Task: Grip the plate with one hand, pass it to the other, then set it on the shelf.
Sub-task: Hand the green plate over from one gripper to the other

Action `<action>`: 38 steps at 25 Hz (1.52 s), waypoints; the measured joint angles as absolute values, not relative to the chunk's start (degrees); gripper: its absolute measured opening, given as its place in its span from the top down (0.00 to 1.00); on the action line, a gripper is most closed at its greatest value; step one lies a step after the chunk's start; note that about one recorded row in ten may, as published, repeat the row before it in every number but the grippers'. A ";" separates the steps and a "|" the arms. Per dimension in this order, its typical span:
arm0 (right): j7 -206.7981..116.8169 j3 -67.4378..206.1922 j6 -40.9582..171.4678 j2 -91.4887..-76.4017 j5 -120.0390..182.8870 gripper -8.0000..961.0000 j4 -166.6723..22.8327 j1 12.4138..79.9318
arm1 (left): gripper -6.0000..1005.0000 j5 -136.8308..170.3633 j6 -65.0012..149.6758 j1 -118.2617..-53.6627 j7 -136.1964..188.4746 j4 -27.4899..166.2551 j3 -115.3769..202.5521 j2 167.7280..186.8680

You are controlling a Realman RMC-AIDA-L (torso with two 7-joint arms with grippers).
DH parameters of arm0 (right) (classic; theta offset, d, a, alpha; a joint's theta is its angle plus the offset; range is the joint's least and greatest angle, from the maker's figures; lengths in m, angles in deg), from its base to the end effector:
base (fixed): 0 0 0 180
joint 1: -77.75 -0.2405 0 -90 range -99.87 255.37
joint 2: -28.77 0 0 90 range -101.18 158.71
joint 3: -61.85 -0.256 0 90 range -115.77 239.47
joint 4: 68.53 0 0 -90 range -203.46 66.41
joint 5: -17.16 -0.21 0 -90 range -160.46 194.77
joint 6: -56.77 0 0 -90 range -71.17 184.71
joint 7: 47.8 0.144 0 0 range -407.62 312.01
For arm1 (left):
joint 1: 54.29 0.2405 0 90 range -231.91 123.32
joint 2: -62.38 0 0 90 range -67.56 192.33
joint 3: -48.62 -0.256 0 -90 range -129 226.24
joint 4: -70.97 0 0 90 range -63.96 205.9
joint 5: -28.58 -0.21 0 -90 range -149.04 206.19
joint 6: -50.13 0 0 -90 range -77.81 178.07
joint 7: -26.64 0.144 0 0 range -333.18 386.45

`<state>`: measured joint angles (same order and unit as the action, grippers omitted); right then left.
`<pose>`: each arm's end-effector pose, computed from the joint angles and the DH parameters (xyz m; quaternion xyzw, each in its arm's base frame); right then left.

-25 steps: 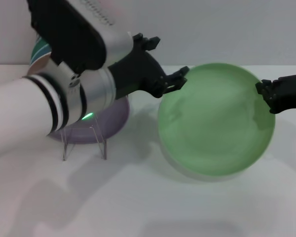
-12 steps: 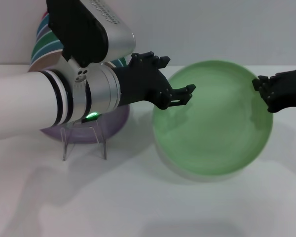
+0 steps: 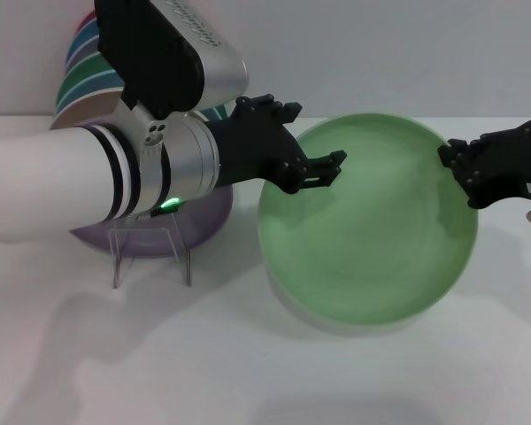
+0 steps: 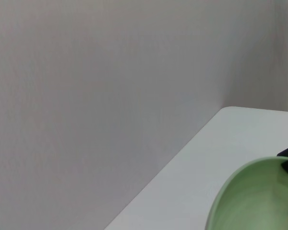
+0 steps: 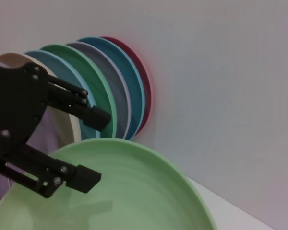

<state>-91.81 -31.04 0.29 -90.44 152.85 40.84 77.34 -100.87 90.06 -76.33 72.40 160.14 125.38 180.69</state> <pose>0.1747 0.3067 0.0630 -0.8881 0.2047 0.0601 0.4071 -0.0873 0.3533 -0.0366 -0.9384 -0.0884 -0.1262 0.3093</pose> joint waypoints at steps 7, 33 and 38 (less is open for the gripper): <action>-91.84 -30.16 0.27 -90.41 152.85 0.97 42.82 78.50 | 0.36 -100.87 89.88 -76.62 72.84 159.12 125.28 180.69; -92.74 -30.95 -0.96 -90.29 148.32 0.93 43.48 79.86 | 0.91 -100.98 85.95 -76.01 81.28 159.80 121.78 180.77; -92.37 -30.75 -0.66 -90.53 148.01 0.93 42.56 80.41 | 0.94 -100.93 85.36 -75.75 81.75 160.18 121.21 180.76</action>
